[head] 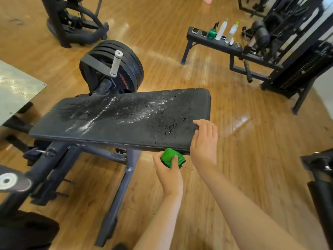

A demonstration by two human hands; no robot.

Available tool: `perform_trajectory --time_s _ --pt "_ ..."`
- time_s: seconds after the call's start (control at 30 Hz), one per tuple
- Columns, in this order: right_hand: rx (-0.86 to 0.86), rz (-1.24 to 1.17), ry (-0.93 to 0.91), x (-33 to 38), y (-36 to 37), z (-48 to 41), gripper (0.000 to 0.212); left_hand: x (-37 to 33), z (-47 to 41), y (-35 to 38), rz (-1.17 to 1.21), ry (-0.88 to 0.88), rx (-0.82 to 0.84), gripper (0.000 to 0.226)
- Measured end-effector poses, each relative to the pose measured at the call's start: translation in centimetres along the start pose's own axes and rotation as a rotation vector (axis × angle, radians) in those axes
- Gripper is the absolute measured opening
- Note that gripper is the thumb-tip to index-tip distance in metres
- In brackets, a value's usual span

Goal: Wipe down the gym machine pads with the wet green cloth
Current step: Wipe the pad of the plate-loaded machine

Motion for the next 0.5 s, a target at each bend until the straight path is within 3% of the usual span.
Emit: perform_trajectory --time_s 0.17,0.37,0.5 --pt "-0.01 -0.004 -0.005 0.0 0.0 0.0 0.041 -0.2 -1.4 -2.0 -0.002 -0.014 -0.081 0.028" --pt "-0.035 -0.023 -0.006 -0.2 0.2 -0.1 0.04 -0.2 -0.9 -1.6 -0.005 -0.003 -0.142 0.021" --pt "-0.072 -0.036 -0.016 -0.3 0.0 -0.1 0.037 -0.3 1.3 1.6 -0.018 0.032 -0.049 0.017"
Point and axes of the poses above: each hand's wrist, its own z-axis away from the middle knuckle, its own y-axis out of the palm, x = y × z, the point moved 8 cm from there along -z, towards the middle knuckle, and after that the axes turned 7 degrees about x, right-handed, at the moved point
